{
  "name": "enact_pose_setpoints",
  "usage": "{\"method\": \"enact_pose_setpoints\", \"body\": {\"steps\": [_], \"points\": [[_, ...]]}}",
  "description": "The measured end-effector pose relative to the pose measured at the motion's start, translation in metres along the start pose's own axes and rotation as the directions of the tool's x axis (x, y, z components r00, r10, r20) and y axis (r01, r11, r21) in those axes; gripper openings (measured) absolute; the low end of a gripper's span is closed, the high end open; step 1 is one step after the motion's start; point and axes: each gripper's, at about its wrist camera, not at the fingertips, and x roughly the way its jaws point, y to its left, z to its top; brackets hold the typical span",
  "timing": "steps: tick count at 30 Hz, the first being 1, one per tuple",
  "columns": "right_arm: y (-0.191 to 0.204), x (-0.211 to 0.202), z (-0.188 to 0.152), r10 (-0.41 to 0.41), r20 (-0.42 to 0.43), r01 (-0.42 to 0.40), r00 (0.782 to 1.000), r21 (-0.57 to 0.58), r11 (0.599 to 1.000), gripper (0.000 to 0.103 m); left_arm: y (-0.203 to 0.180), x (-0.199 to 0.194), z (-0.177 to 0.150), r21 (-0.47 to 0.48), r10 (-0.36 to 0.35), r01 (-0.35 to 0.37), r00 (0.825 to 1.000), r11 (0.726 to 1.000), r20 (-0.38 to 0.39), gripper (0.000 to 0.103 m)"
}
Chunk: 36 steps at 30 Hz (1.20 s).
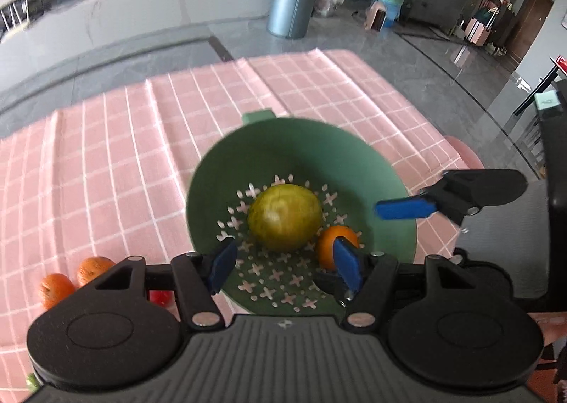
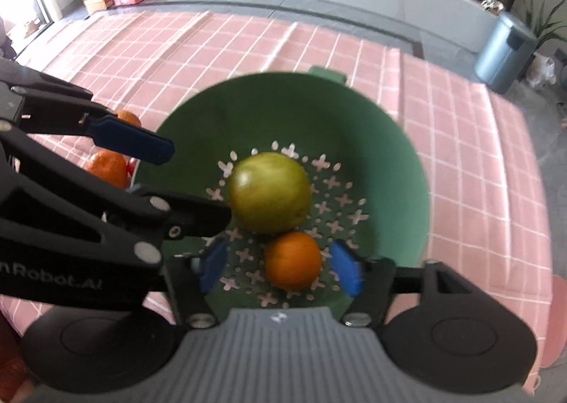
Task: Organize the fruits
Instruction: 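Carry the pear and orange over the green colander and release both, then withdraw both tools from the colander back over the table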
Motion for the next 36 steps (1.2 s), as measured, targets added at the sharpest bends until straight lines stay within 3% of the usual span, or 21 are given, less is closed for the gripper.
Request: {"method": "enact_pose_setpoints", "body": {"steps": [5, 13, 19, 24, 28, 31, 33, 36], "points": [[0.009, -0.027, -0.005, -0.063, 0.076, 0.061, 0.995, 0.03, 0.998, 0.086, -0.004, -0.027, -0.005, 0.024, 0.019, -0.021, 0.997, 0.999, 0.077, 0.077], [0.037, -0.076, -0.025, -0.109, 0.249, 0.085, 0.962, 0.105, 0.991, 0.089, 0.009, -0.084, -0.025, 0.059, 0.048, -0.061, 0.978, 0.996, 0.204, 0.083], [0.064, -0.098, -0.044, -0.06, 0.346, -0.006, 0.936, 0.186, 0.982, 0.089, 0.041, -0.118, -0.071, 0.1, 0.22, -0.26, 0.927, 0.96, 0.303, 0.084], [0.088, -0.104, -0.051, -0.03, 0.377, -0.046, 0.926, 0.194, 0.98, 0.089, 0.099, -0.135, -0.104, 0.046, 0.346, -0.384, 0.873, 0.922, 0.343, 0.084], [0.108, -0.109, -0.051, -0.035, 0.394, -0.039, 0.919, 0.179, 0.983, 0.089, 0.157, -0.14, -0.127, -0.006, 0.457, -0.486, 0.817, 0.874, 0.353, 0.084], [0.118, -0.11, -0.052, -0.042, 0.403, -0.035, 0.914, 0.181, 0.983, 0.089, 0.199, -0.138, -0.144, 0.002, 0.518, -0.55, 0.788, 0.835, 0.334, 0.084], [0.121, -0.109, -0.052, -0.05, 0.404, -0.03, 0.913, 0.19, 0.981, 0.089, 0.229, -0.133, -0.156, -0.011, 0.535, -0.559, 0.786, 0.829, 0.31, 0.083], [0.129, -0.103, -0.051, -0.056, 0.399, -0.027, 0.915, 0.201, 0.979, 0.089, 0.268, -0.127, -0.171, -0.052, 0.531, -0.539, 0.803, 0.841, 0.272, 0.079]]}}
